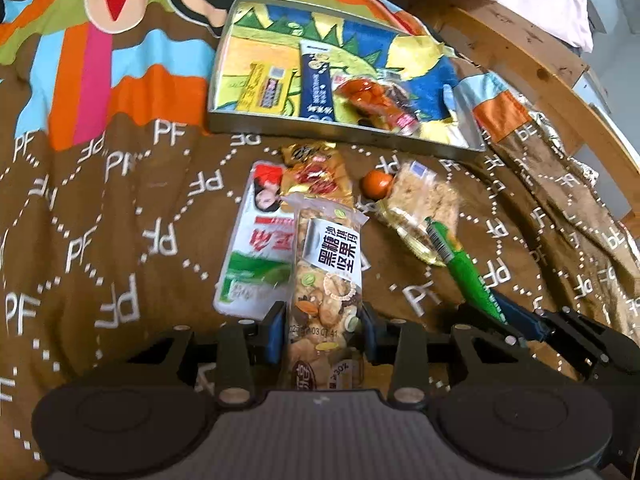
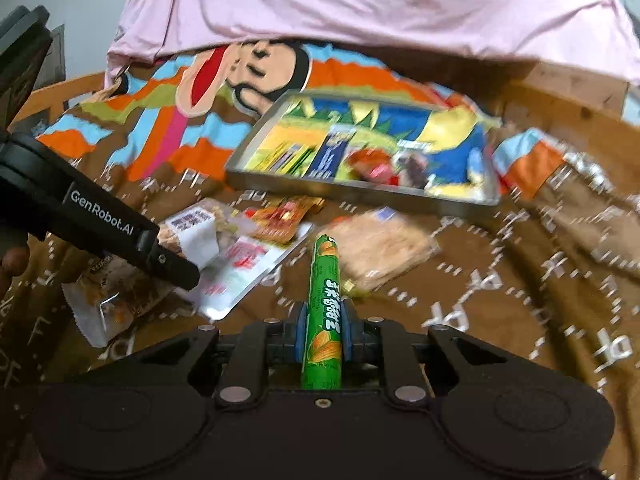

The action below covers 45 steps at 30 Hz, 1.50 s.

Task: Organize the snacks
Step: 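Carry the nut bar and green sausage stick into the tray and open both tools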

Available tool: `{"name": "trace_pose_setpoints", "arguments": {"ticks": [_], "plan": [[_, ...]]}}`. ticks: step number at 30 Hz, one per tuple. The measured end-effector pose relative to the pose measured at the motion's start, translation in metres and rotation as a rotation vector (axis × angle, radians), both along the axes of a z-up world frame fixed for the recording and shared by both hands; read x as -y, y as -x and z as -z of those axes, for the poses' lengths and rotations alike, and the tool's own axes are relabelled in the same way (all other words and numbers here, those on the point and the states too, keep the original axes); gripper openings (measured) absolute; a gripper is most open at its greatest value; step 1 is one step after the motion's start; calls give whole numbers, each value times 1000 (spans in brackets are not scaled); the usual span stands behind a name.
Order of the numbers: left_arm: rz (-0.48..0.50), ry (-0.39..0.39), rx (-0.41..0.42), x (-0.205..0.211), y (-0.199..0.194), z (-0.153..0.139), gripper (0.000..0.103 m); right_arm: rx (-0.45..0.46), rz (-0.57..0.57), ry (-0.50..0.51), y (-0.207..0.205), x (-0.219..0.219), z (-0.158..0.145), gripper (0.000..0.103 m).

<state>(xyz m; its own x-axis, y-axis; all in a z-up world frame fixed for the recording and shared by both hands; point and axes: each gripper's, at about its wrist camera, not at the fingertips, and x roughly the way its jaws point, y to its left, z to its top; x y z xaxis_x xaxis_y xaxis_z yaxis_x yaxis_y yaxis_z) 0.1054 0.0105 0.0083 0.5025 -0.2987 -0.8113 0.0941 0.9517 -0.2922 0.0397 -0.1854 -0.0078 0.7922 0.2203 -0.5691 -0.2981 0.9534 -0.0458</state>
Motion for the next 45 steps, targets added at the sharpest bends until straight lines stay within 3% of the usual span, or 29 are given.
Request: {"name": "trace_pose_setpoints", "arguments": {"ticks": [10, 16, 20, 26, 32, 45], "plan": [[-20, -41, 84, -7, -53, -48, 42, 105, 36, -44, -41, 21, -31, 19], [5, -101, 167, -5, -110, -81, 42, 162, 43, -64, -95, 28, -48, 19], [-4, -84, 198, 2, -154, -88, 42, 185, 74, -88, -140, 34, -51, 19], [30, -27, 269, 31, -210, -70, 42, 201, 121, -95, -200, 46, -44, 19], [62, 28, 273, 70, -253, -34, 41, 168, 187, -123, -246, 67, -25, 19], [83, 61, 305, 104, -284, 9, 42, 74, 232, -129, -276, 81, 23, 19]]}}
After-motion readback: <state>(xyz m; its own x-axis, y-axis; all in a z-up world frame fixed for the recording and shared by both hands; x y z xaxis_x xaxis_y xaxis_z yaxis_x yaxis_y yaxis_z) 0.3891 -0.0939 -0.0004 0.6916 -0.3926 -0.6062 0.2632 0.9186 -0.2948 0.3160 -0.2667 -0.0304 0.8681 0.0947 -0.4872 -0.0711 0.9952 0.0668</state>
